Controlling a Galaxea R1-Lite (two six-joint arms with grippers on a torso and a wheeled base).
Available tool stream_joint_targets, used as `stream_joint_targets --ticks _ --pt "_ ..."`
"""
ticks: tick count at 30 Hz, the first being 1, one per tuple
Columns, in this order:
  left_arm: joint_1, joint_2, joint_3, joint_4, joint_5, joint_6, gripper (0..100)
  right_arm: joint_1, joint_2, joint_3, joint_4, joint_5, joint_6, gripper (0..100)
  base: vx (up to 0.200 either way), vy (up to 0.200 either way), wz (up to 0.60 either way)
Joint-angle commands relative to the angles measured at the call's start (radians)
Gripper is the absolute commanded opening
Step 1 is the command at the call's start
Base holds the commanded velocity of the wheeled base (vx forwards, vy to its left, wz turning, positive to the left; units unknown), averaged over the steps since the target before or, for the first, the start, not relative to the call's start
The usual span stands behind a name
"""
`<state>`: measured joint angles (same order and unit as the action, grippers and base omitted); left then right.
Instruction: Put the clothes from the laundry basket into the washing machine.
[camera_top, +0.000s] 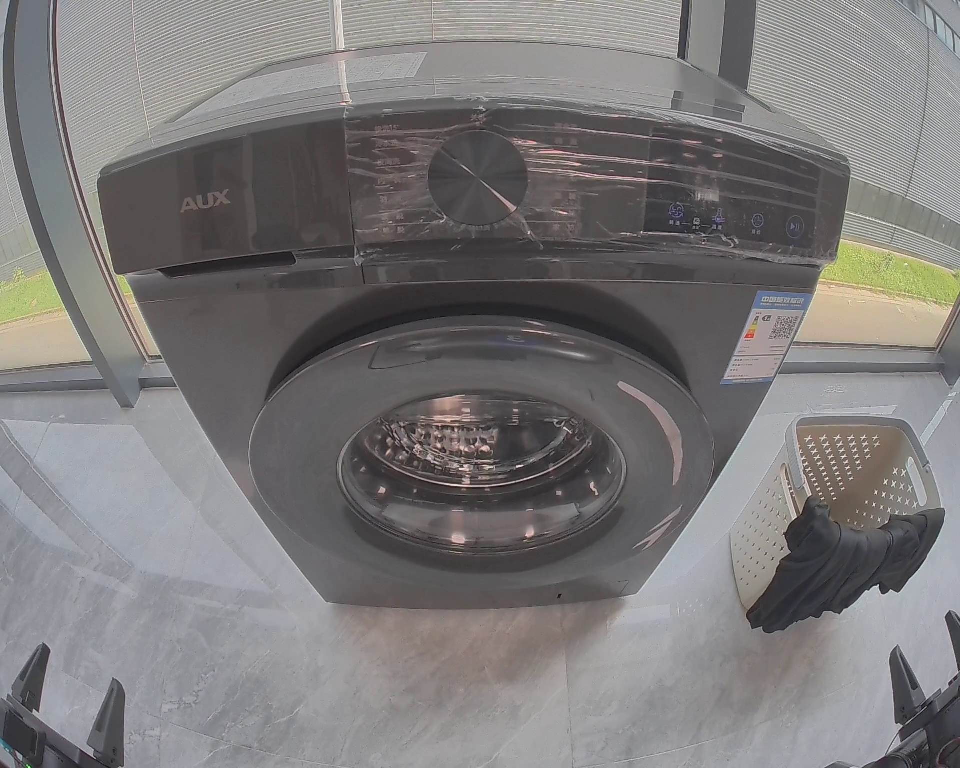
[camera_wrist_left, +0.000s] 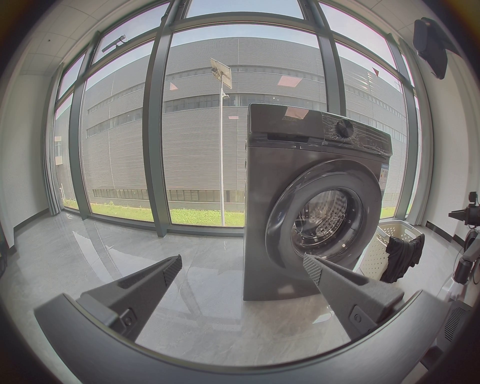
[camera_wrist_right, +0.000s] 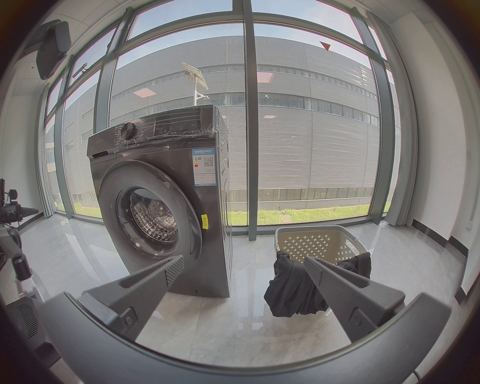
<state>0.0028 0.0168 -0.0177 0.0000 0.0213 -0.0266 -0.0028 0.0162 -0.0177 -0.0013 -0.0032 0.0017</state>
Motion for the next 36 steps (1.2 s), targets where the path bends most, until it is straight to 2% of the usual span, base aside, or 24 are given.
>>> stream_joint_targets --ticks 1,7,24,30,36 --pt "0.0 -0.017 0.015 0.0 0.0 -0.001 100 0.0 -0.016 0.018 0.0 0.0 0.0 100 0.2 0.0 0.0" --pt "0.0 -0.017 0.015 0.0 0.0 -0.001 100 0.0 -0.016 0.018 0.0 0.0 0.0 100 0.2 0.0 0.0" --pt "0.0 -0.017 0.015 0.002 -0.001 0.007 100 -0.002 -0.015 0.018 0.0 0.0 -0.002 100 0.0 0.0 0.0" --pt "0.0 -0.017 0.015 0.0 0.002 0.001 100 0.0 -0.015 0.018 0.0 0.0 -0.002 100 0.0 0.0 0.0" --pt "0.0 -0.017 0.015 0.002 0.002 0.004 100 -0.002 -0.016 0.018 0.0 0.012 -0.011 100 0.133 0.0 0.0"
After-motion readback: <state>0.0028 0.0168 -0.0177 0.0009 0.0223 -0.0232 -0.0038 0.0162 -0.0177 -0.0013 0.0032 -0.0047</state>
